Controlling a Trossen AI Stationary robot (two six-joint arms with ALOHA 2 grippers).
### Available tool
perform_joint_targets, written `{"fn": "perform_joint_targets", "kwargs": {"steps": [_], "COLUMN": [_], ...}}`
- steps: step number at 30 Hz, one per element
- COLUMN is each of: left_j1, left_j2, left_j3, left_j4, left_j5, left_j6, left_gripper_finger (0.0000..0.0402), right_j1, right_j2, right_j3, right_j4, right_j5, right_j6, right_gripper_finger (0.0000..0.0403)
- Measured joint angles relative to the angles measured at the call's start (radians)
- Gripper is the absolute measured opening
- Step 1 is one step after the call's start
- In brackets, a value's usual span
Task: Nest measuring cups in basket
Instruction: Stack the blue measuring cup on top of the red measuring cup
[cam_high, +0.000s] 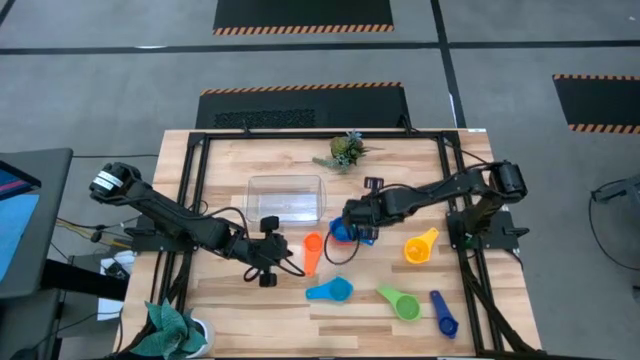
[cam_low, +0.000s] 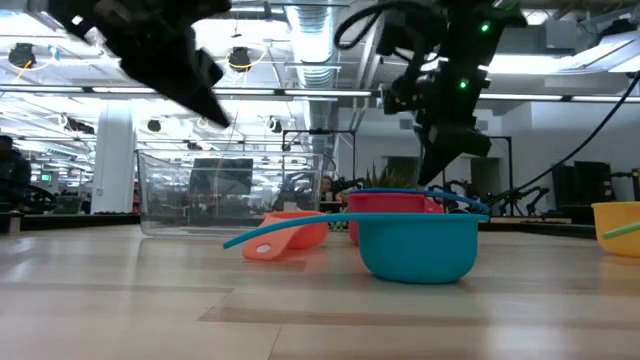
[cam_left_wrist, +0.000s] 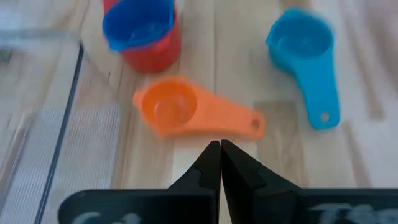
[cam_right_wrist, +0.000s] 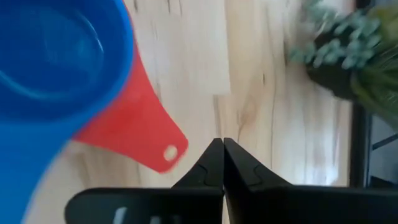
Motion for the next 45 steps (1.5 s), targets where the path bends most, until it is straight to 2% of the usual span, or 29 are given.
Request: {"fn": "perform_joint_targets", "kwargs": {"steps": [6, 8, 12, 14, 21, 28, 35, 39, 45], "left_j1": [0.055, 0.077, 0.104, 0.113, 0.136, 0.169, 0.146, 0.132, 0.144], "left_j2": [0.137, 0.201, 0.315, 0.366, 0.483, 0.613, 0.761, 0.793, 0.795], "left_j3": [0.017, 0.066, 0.22, 0.29, 0.472, 0.621, 0.778, 0.828, 0.826], "left_j4": [0.282, 0.28, 0.191, 0.164, 0.167, 0.128, 0.037, 0.025, 0.013], "left_j5": [0.042, 0.041, -0.05, -0.057, -0.06, -0.015, -0.028, -0.053, -0.058], "left_j6": [0.141, 0.208, 0.333, 0.412, 0.597, 0.623, 0.618, 0.614, 0.549], "left_gripper_finger": [0.0, 0.0, 0.0, 0.0, 0.0, 0.0, 0.0, 0.0, 0.0], "right_j1": [-0.068, -0.087, -0.13, -0.151, -0.21, -0.244, -0.259, -0.287, -0.33], "right_j2": [-0.001, -0.02, -0.099, -0.152, -0.299, -0.279, -0.228, -0.214, -0.194], "right_j3": [0.0, -0.009, -0.05, -0.079, -0.211, -0.229, -0.23, -0.229, -0.23], "right_j4": [-0.063, -0.083, -0.074, -0.066, 0.15, 0.243, 0.308, 0.324, 0.339], "right_j5": [-0.066, -0.093, -0.18, -0.222, -0.422, -0.484, -0.496, -0.502, -0.605], "right_j6": [-0.099, -0.135, -0.182, -0.198, -0.302, -0.325, -0.392, -0.408, -0.416], "right_gripper_finger": [0.0017, 0.0013, 0.0011, 0.0013, 0.0018, 0.001, 0.0018, 0.0011, 0.0013]}}
